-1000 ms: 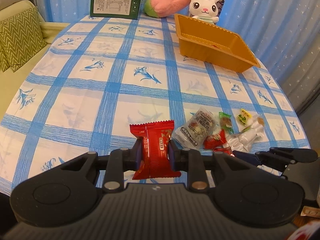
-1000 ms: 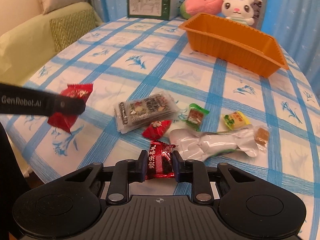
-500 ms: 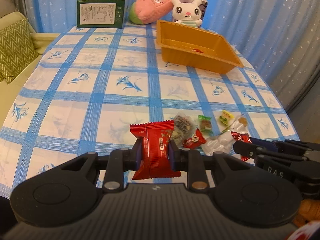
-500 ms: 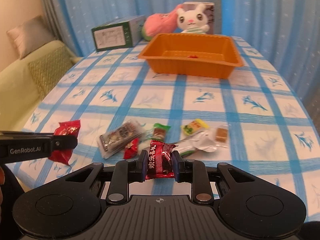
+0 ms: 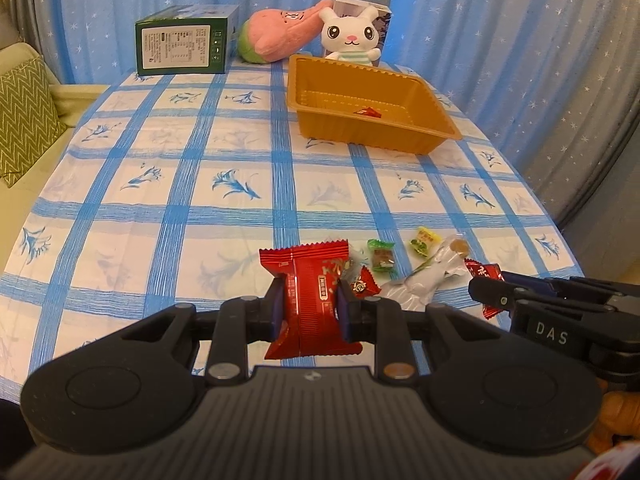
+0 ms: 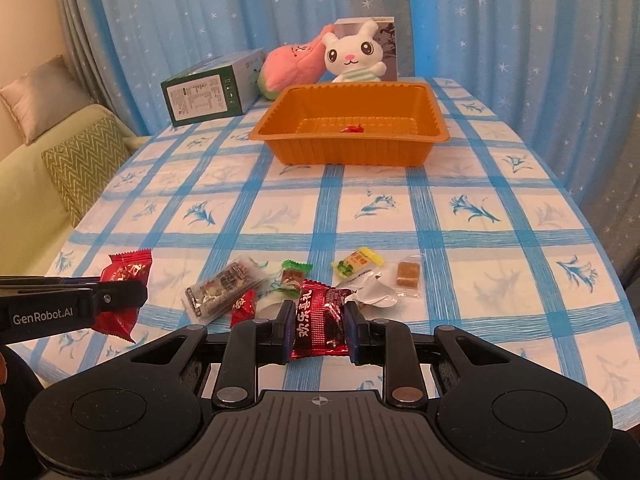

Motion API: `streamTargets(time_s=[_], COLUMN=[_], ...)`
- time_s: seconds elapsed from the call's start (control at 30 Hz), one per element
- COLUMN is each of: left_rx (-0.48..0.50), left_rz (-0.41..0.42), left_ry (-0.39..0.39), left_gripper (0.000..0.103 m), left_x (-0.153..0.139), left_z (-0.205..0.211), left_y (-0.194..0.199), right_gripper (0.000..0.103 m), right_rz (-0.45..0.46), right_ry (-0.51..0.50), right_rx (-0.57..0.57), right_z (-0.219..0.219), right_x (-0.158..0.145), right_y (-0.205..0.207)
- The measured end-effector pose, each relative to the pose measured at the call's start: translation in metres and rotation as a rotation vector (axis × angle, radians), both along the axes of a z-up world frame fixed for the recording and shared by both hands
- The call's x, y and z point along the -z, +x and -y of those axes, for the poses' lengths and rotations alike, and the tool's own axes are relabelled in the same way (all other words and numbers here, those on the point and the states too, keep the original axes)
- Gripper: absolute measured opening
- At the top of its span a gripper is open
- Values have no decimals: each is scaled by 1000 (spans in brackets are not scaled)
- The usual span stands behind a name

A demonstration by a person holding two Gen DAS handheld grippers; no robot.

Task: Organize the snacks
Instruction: 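Carry both red snacks into the orange tray and open both tools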

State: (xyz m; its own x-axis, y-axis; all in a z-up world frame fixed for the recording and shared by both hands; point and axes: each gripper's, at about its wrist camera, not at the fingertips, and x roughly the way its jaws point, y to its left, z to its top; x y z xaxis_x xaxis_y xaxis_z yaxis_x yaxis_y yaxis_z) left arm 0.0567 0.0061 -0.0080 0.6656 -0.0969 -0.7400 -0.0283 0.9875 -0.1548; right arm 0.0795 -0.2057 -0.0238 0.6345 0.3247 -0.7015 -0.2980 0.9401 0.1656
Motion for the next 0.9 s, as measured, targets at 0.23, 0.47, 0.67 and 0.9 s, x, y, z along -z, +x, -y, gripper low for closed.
streamTargets(time_s=[0.23, 0.47, 0.67, 0.9], left_rx=[9, 23, 39, 64], left_rz=[6, 9, 17, 32], left_ry=[3, 7, 11, 12], left_gripper=[24, 24, 24, 24], left_x=[-3, -5, -7, -11], left_z=[2, 5, 8, 14], left_y=[1, 7, 22, 48], right_gripper=[26, 26, 26, 26], right_rz=[8, 16, 27, 45], right_ry=[3, 1, -4, -5], right_rx=[6, 21, 40, 66], right_z=[2, 7, 15, 25], right_x=[-4, -8, -12, -20], right_y=[2, 9, 19, 43])
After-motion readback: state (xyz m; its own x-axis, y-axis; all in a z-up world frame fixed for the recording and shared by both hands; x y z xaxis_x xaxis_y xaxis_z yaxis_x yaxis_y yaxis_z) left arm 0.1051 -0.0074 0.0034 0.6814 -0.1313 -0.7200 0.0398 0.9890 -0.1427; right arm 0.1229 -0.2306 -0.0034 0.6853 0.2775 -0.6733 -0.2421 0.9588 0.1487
